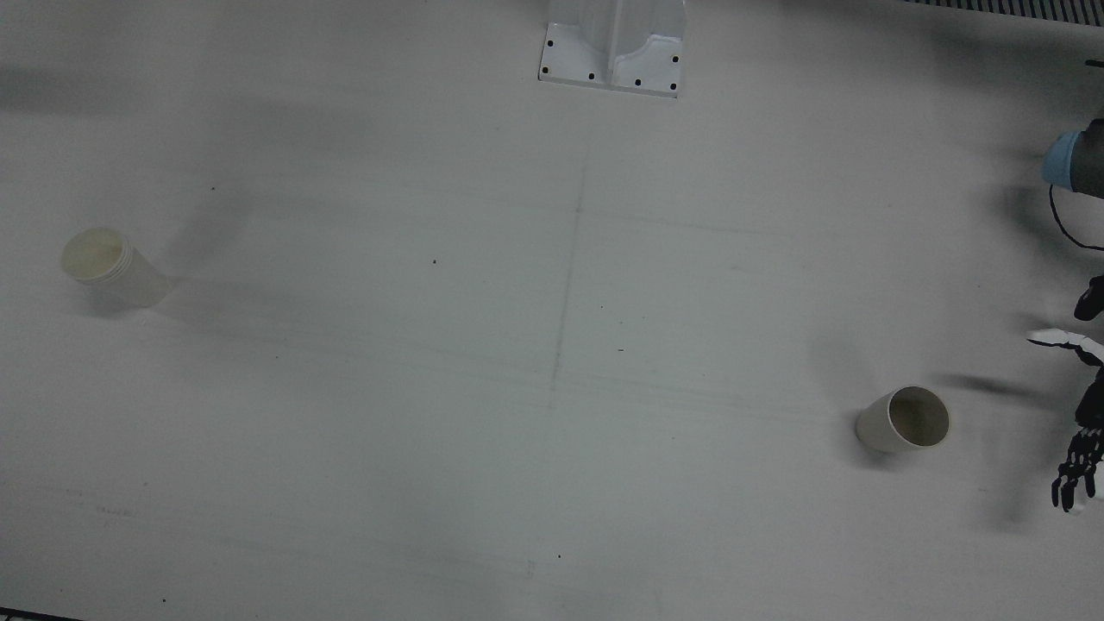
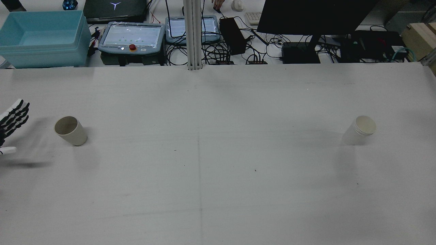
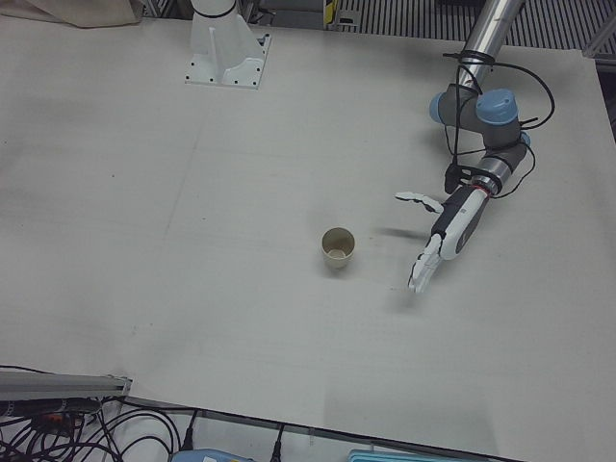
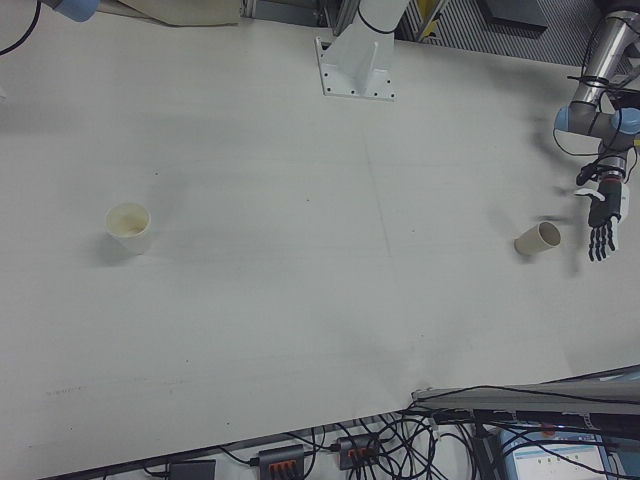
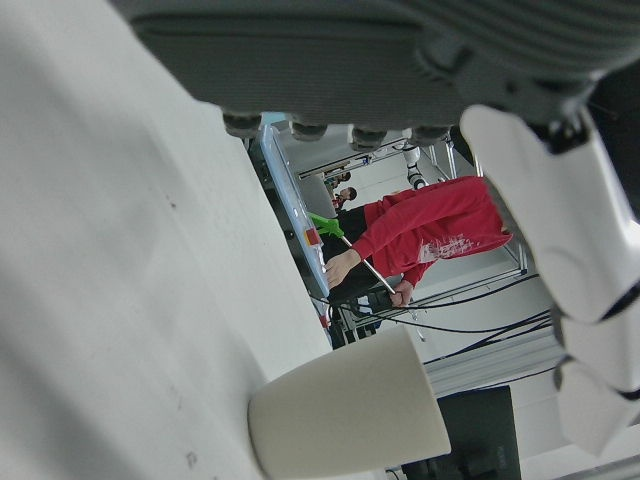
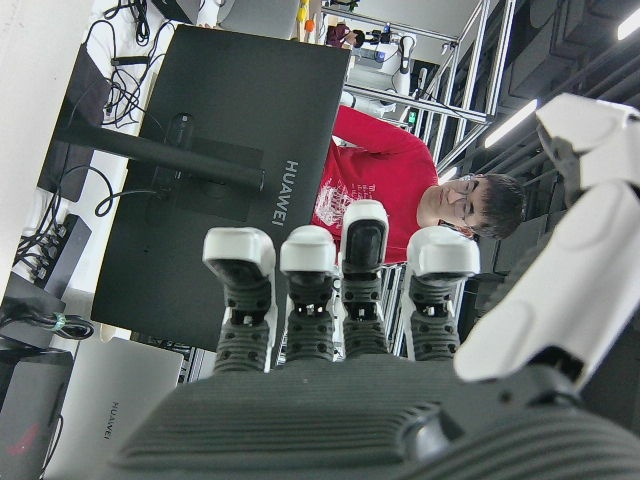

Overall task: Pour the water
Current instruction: 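Reach the left hand to the white paper cup and close fingers around it, then lift the cup with the left hand and raise it above the table, then reach the right hand to the other white paper cup and grasp it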

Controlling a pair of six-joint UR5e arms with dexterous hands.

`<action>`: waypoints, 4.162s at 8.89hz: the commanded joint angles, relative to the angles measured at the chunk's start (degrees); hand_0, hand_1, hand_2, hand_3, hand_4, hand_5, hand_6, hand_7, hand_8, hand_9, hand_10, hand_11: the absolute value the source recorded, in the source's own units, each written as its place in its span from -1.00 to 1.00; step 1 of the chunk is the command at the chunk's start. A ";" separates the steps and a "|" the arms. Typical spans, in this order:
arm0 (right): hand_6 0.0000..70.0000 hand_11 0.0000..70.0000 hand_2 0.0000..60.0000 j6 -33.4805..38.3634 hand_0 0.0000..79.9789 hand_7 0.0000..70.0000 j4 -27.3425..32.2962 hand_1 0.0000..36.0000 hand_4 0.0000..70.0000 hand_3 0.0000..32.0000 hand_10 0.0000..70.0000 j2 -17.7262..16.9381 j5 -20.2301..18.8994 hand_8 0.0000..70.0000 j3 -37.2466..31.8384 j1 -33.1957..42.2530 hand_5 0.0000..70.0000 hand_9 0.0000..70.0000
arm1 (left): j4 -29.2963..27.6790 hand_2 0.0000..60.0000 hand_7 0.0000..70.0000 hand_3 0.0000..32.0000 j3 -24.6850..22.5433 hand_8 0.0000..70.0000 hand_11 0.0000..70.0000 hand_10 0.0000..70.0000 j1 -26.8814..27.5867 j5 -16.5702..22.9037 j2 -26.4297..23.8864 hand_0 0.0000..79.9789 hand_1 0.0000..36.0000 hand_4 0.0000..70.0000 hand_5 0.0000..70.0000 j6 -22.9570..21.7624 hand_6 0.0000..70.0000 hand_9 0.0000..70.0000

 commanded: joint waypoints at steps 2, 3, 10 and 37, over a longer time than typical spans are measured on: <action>0.15 0.95 0.12 -0.39 0.00 0.60 0.00 -0.65 -0.05 -1.00 0.39 -0.04 0.03 0.60 0.06 -0.41 1.00 1.00 | 2.51 -0.39 -0.91 -0.36 1.60 -1.00 -1.00 -1.00 4.57 1.26 -2.45 -0.02 -0.36 -1.00 -1.00 2.67 -1.00 -1.00; 0.14 0.92 0.12 -0.39 0.00 0.58 0.09 -0.65 -0.07 -1.00 0.37 -0.04 0.03 0.59 0.06 -0.41 1.00 1.00 | 3.57 -0.42 -0.90 -0.39 1.42 -1.00 -1.00 -1.00 4.57 1.26 -3.50 -0.02 -0.37 -1.00 -1.00 2.50 -1.00 -1.00; 0.06 0.79 0.02 -0.04 0.00 0.47 0.35 -0.66 -0.17 -1.00 0.28 -0.13 0.03 0.49 0.15 -0.15 1.00 1.00 | 11.31 -0.21 -0.93 -0.60 -0.17 -1.00 -1.00 -1.00 4.57 1.26 -11.24 0.07 -0.15 -1.00 -1.00 2.14 -1.00 -1.00; -1.00 -1.00 -0.71 -25.88 0.13 -1.00 37.97 -0.25 -1.00 -0.86 -1.00 6.44 17.55 -1.00 -38.15 -31.65 -1.00 -1.00 | 47.52 1.00 0.14 -1.00 -21.52 -0.35 -0.44 -0.64 0.44 0.55 -25.84 0.00 1.00 0.17 1.00 -19.65 -0.52 0.03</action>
